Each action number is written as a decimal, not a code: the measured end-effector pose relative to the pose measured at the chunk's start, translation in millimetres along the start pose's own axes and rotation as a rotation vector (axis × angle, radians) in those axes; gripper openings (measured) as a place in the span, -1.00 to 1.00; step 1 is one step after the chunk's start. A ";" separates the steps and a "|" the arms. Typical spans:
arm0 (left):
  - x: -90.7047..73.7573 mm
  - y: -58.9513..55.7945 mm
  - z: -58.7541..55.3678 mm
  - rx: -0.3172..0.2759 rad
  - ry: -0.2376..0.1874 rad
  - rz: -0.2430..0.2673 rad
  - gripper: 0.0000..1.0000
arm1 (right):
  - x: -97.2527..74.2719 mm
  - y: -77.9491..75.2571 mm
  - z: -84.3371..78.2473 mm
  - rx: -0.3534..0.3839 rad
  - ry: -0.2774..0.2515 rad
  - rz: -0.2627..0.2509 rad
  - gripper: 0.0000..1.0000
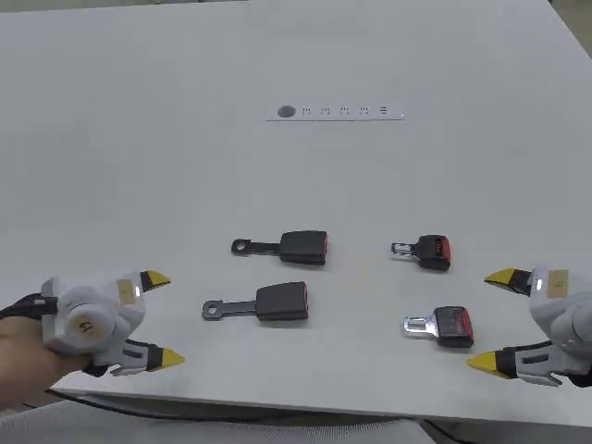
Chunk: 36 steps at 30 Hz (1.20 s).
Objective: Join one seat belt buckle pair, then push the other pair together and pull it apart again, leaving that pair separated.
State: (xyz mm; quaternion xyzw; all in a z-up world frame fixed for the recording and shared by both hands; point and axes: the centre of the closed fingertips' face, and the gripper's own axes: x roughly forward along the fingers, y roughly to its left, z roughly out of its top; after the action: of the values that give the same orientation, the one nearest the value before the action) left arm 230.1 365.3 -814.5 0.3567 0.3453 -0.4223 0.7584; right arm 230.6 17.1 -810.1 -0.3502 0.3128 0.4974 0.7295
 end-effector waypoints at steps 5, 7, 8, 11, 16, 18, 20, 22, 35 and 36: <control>23.7 3.0 22.7 0.031 -0.009 -0.025 0.14 | 5.9 6.4 3.6 -0.030 -0.004 0.056 0.00; 35.0 -0.8 31.7 0.025 -0.025 -0.045 0.13 | 9.1 6.5 3.0 -0.026 0.002 0.066 -0.01; 42.1 -3.5 35.2 0.027 -0.025 -0.058 0.11 | 10.4 6.4 4.0 -0.031 0.000 0.071 -0.01; 54.6 -6.6 39.6 0.023 -0.028 -0.077 0.07 | 14.4 6.8 4.4 -0.037 0.005 0.079 -0.01; 69.9 -9.1 51.9 0.068 -0.022 -0.089 -0.04 | 25.1 7.6 1.3 -0.041 0.025 0.108 -0.02; 74.2 -6.7 53.8 0.068 -0.019 -0.091 -0.05 | 27.1 7.6 0.8 -0.042 0.028 0.114 -0.06; 77.0 -5.5 56.4 0.060 -0.018 -0.097 -0.05 | 29.8 7.1 -1.0 -0.053 0.035 0.117 -0.06; 80.0 -4.9 56.9 0.068 -0.012 -0.105 -0.05 | 32.5 7.1 -3.5 -0.060 0.045 0.127 -0.11; 87.3 -9.9 64.0 0.136 0.014 -0.169 -0.18 | 46.8 4.0 -20.2 -0.048 0.090 0.182 -0.20; 87.6 -10.3 64.5 0.140 0.014 -0.172 -0.19 | 47.9 3.1 -20.7 -0.044 0.087 0.182 -0.21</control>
State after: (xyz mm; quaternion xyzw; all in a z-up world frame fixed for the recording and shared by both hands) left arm 270.7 273.1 -856.6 0.3809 0.3494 -0.5065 0.6901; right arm 240.2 25.2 -860.8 -0.3577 0.3636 0.5527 0.6591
